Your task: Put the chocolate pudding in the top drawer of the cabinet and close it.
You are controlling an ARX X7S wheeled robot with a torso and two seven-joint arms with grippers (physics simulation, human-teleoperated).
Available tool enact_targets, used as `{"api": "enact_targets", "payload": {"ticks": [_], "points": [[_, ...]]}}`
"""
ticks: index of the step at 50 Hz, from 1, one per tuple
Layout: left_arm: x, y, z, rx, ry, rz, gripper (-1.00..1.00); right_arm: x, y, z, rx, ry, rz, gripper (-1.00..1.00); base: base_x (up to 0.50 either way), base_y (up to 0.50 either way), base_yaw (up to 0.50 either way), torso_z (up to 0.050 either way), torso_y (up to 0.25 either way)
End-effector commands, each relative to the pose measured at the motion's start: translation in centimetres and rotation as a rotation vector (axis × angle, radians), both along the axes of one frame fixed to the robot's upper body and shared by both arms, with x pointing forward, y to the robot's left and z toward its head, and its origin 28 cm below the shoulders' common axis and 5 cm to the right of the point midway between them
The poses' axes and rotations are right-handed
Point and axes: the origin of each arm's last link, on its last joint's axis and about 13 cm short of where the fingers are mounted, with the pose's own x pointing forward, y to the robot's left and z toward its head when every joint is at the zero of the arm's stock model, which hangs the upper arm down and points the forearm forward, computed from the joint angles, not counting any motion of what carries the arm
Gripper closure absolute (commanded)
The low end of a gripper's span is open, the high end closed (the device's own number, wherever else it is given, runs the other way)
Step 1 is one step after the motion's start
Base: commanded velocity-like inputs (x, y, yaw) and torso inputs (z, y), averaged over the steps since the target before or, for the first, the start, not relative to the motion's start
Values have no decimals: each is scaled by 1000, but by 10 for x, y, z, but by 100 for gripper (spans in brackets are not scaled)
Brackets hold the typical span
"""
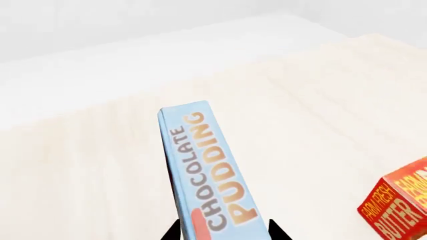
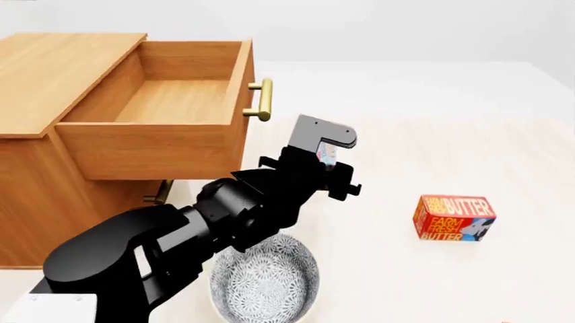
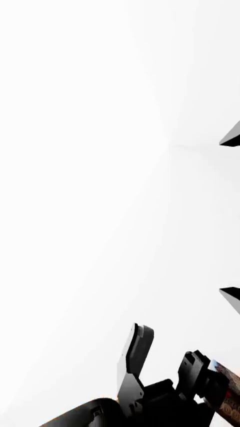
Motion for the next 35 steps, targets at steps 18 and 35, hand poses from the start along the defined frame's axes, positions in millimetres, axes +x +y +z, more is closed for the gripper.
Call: {"api": "enact_targets", "payload": {"ticks": [18,35], "points": [[-7,-14,15,-18,-108,-87,100,0,0,0,0,-2,16,-100,0,0,0,50,0],[-10,-20,27,-11,-153,-121,100,0,0,0,1,-3,27,-100,0,0,0,50,0]]}}
